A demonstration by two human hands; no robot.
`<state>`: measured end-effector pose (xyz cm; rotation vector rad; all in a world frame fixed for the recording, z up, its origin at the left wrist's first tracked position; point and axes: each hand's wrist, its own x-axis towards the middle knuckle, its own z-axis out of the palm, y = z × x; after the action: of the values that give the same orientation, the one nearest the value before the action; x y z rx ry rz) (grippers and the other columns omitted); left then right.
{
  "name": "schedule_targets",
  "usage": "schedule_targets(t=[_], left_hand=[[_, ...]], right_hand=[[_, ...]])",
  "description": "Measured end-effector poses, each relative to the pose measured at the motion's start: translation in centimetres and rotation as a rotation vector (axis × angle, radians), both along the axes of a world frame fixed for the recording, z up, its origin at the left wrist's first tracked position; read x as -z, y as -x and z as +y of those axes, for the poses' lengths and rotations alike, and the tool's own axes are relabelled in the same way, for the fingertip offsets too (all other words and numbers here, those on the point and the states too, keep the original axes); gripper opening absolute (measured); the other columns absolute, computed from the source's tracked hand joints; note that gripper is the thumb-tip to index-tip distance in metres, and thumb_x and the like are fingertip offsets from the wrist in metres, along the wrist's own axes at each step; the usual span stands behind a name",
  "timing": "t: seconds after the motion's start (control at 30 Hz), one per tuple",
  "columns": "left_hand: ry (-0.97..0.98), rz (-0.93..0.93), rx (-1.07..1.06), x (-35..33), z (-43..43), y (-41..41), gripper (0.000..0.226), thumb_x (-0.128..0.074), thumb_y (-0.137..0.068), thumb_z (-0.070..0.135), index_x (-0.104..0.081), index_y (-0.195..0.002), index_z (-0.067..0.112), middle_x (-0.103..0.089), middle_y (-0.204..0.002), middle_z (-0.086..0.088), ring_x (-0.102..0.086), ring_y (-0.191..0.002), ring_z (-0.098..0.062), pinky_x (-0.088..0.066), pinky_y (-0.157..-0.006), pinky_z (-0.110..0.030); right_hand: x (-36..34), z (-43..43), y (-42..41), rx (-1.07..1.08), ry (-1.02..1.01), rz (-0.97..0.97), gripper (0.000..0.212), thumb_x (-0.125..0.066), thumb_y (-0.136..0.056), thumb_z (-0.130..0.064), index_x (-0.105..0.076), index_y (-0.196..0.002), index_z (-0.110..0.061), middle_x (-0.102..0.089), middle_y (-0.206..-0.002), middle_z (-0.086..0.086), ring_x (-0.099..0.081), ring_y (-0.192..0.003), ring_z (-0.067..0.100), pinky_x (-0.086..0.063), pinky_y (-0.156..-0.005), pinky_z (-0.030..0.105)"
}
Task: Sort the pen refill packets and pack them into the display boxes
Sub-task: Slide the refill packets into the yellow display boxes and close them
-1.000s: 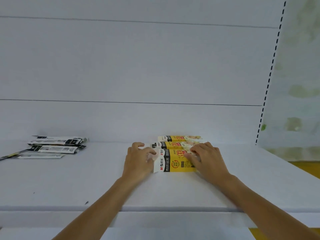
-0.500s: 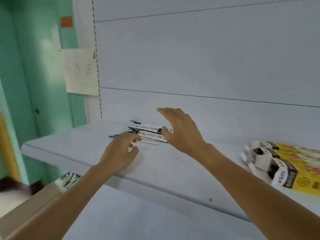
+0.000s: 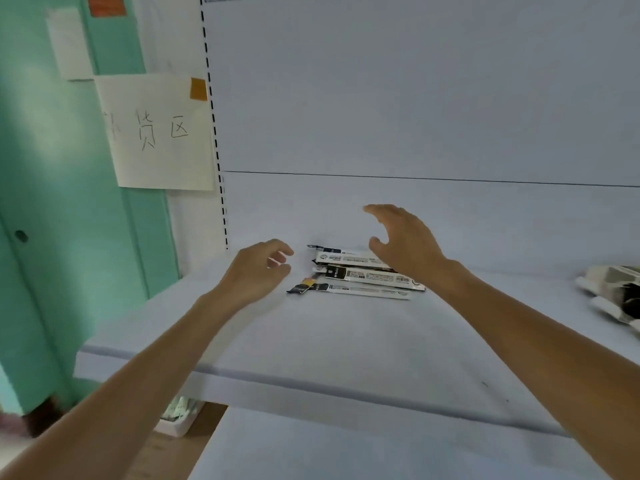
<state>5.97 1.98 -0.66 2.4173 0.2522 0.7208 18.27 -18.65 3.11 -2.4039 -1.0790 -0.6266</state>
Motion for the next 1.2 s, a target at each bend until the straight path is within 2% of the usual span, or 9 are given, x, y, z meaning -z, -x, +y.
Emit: schedule_targets(t=[0.07, 0.13, 0.27, 0.43, 0.67, 0.83, 1.03, 1.13, 1.2], left_hand=[[-0.028, 0.129, 0.081, 1.0, -0.4, -1.9, 0.015, -0.057, -0.089, 0.025, -0.060, -0.104, 0.025, -0.060, -0.110, 0.001, -0.056, -0.101, -0.016, -0.041, -0.081, -0.022], [-0.245, 0.358, 0.105, 2.3, -0.8, -3.2, 0.028, -0.048, -0.093, 0.037, -0.056, -0.116, 0.023, -0.055, -0.121, 0.000, -0.049, -0.112, -0.020, -0.038, -0.092, -0.032], [-0.523, 0.384, 0.060, 2.6, -0.6, -3.7, 0.023, -0.041, -0.096, 0.036, -0.056, -0.103, 0.019, -0.055, -0.114, -0.001, -0.049, -0.106, -0.023, -0.035, -0.086, -0.034], [-0.267, 0.288, 0.061, 2.6, 0.2, -2.3, 0.007, -0.053, -0.089, 0.019, -0.051, -0.082, 0.018, -0.060, -0.101, -0.003, -0.055, -0.091, -0.022, -0.042, -0.075, -0.031], [-0.086, 0.367, 0.086, 1.2, 2.5, 1.0, 0.044, -0.058, -0.080, 0.001, -0.050, -0.121, 0.017, -0.051, -0.110, 0.000, -0.050, -0.096, -0.017, -0.039, -0.076, -0.024], [-0.085, 0.423, 0.102, 0.4, 3.7, 2.7, 0.039, -0.057, -0.081, 0.003, -0.057, -0.114, 0.025, -0.055, -0.104, 0.002, -0.052, -0.086, -0.011, -0.040, -0.063, -0.013], [-0.065, 0.274, 0.060, 0.9, 3.1, 2.6, 0.027, -0.052, -0.088, 0.007, -0.063, -0.104, 0.024, -0.061, -0.102, -0.003, -0.060, -0.081, -0.014, -0.037, -0.064, -0.020], [0.023, 0.142, -0.008, 0.1, 4.1, 2.4, 0.026, -0.048, -0.087, 0.002, -0.061, -0.092, 0.024, -0.062, -0.105, -0.005, -0.064, -0.053, -0.001, -0.039, -0.052, -0.011], [0.019, -0.011, -0.075, -0.6, 4.2, 2.4, 0.027, -0.045, -0.087, 0.000, -0.058, -0.093, 0.023, -0.066, -0.102, -0.008, -0.063, -0.055, -0.002, -0.039, -0.044, -0.015]], right_hand=[[0.7, -1.0, -0.9, 0.078, 0.093, 0.194, 0.058, -0.061, -0.086, -0.036, -0.039, -0.138, -0.023, -0.048, -0.138, -0.002, -0.046, -0.123, 0.019, -0.037, -0.100, 0.033], [2.9, -2.1, -1.3, 0.105, 0.265, 0.394, 0.059, -0.063, -0.082, -0.046, -0.046, -0.133, -0.022, -0.053, -0.130, -0.002, -0.050, -0.118, 0.020, -0.040, -0.097, 0.031], [6.1, -3.1, -1.6, 0.101, 0.266, 0.291, 0.030, -0.060, -0.086, -0.041, -0.064, -0.104, -0.018, -0.065, -0.105, -0.003, -0.058, -0.100, 0.018, -0.045, -0.086, 0.031], [5.5, -2.7, -0.7, 0.116, 0.415, 0.182, 0.023, -0.048, -0.091, -0.024, -0.064, -0.100, -0.009, -0.060, -0.095, 0.002, -0.057, -0.094, 0.022, -0.046, -0.082, 0.032], [5.1, -4.3, -0.2, 0.205, 0.324, 0.275, 0.005, -0.051, -0.079, -0.017, -0.050, -0.075, -0.018, -0.055, -0.085, 0.002, -0.054, -0.079, 0.024, -0.039, -0.062, 0.030], [5.3, -4.7, 0.2, 0.199, 0.212, 0.377, 0.022, -0.055, -0.076, -0.010, -0.053, -0.097, -0.016, -0.056, -0.091, 0.003, -0.056, -0.085, 0.027, -0.046, -0.072, 0.034], [4.0, -4.0, 1.6, 0.190, -0.027, 0.049, 0.016, -0.047, -0.084, -0.002, -0.058, -0.093, -0.008, -0.047, -0.091, 0.004, -0.052, -0.078, 0.026, -0.039, -0.066, 0.030], [3.3, -4.3, 2.4, 0.159, 0.038, -0.045, 0.026, -0.047, -0.085, -0.002, -0.060, -0.103, -0.014, -0.054, -0.102, 0.001, -0.054, -0.085, 0.024, -0.036, -0.067, 0.027], [3.6, -4.3, 2.7, 0.138, 0.105, -0.087, 0.030, -0.047, -0.085, -0.003, -0.061, -0.109, -0.014, -0.057, -0.107, 0.002, -0.056, -0.088, 0.026, -0.036, -0.067, 0.028]])
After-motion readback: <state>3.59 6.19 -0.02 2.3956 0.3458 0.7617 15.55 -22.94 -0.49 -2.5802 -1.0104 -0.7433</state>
